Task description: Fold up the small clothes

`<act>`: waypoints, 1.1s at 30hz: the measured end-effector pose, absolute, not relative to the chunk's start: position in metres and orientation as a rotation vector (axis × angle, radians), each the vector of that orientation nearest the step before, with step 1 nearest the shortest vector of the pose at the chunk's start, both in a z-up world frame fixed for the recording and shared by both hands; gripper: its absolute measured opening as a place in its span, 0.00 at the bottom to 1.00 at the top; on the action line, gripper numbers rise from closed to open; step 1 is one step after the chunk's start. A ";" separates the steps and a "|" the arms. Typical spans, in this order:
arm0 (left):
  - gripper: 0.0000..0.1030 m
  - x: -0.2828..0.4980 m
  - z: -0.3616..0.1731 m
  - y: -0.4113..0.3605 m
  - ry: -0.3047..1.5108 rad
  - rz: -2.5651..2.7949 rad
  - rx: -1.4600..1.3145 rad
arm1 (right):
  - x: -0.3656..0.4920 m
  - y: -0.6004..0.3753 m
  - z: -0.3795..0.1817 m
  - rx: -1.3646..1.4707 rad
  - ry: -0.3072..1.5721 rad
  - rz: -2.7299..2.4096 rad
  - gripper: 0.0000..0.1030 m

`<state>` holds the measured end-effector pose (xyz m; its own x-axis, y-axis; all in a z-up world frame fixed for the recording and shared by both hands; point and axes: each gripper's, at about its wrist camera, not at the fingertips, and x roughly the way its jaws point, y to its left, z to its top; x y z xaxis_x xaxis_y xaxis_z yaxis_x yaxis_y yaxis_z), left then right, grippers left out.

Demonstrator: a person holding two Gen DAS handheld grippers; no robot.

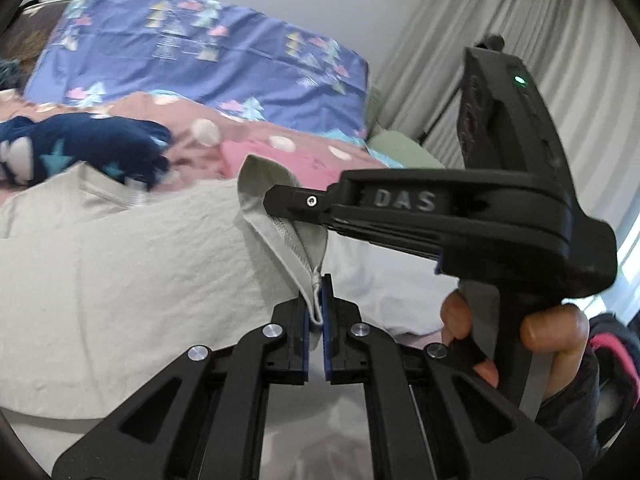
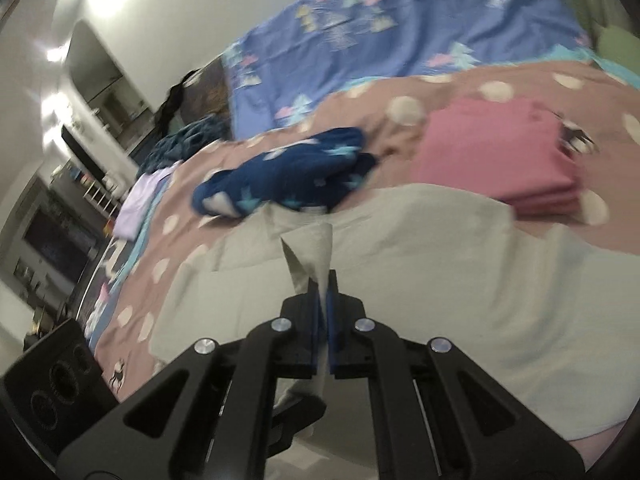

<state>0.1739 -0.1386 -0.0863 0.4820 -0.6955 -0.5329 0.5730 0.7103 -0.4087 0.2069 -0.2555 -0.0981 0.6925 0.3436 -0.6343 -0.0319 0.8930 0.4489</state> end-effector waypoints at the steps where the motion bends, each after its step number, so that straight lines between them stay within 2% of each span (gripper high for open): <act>1: 0.09 0.175 -0.095 -0.148 0.759 -0.777 -0.160 | 0.207 -0.263 -0.105 0.430 0.793 0.183 0.07; 2: 0.16 0.176 -0.103 -0.153 0.779 -0.756 -0.135 | 0.206 -0.271 -0.113 0.419 0.808 0.130 0.12; 3: 0.30 0.177 -0.114 -0.156 0.803 -0.717 -0.099 | 0.205 -0.281 -0.128 0.385 0.839 0.028 0.13; 4: 0.37 0.174 -0.120 -0.154 0.810 -0.700 -0.086 | 0.202 -0.287 -0.138 0.368 0.861 -0.024 0.15; 6: 0.41 0.168 -0.125 -0.139 0.806 -0.679 -0.079 | 0.193 -0.298 -0.151 0.391 0.883 -0.032 0.15; 7: 0.48 0.164 -0.124 -0.130 0.798 -0.675 -0.076 | 0.188 -0.303 -0.155 0.419 0.885 -0.020 0.15; 10: 0.52 0.152 -0.120 -0.079 0.740 -0.576 -0.033 | 0.173 -0.306 -0.157 0.465 0.870 0.020 0.18; 14: 0.56 0.148 -0.113 -0.005 0.699 -0.382 0.001 | 0.167 -0.284 -0.155 0.383 0.879 0.066 0.35; 16: 0.60 0.140 -0.110 0.044 0.678 -0.252 0.004 | 0.167 -0.269 -0.157 0.325 0.887 0.067 0.40; 18: 0.61 0.139 -0.112 0.094 0.681 -0.138 -0.015 | 0.169 -0.262 -0.164 0.296 0.904 0.059 0.40; 19: 0.61 0.138 -0.116 0.118 0.695 -0.091 -0.034 | 0.170 -0.260 -0.168 0.289 0.911 0.046 0.39; 21: 0.60 0.138 -0.125 0.156 0.732 -0.029 -0.090 | 0.173 -0.260 -0.174 0.291 0.907 0.013 0.29; 23: 0.52 0.141 -0.134 0.181 0.769 -0.042 -0.155 | 0.174 -0.264 -0.176 0.346 0.894 -0.027 0.05; 24: 0.43 0.146 -0.140 0.190 0.797 -0.063 -0.190 | 0.174 -0.267 -0.176 0.394 0.891 -0.018 0.02; 29: 0.42 0.165 -0.151 0.190 0.837 -0.152 -0.243 | 0.159 -0.269 -0.155 0.419 0.813 -0.073 0.02; 33: 0.44 0.175 -0.154 0.173 0.835 -0.218 -0.230 | 0.167 -0.266 -0.167 0.313 0.947 -0.180 0.01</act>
<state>0.1749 0.1733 -0.1542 0.6516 -0.2798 -0.7051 0.0998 0.9530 -0.2859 0.1671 -0.2657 -0.1665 0.5738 -0.0143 -0.8188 0.2865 0.9402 0.1844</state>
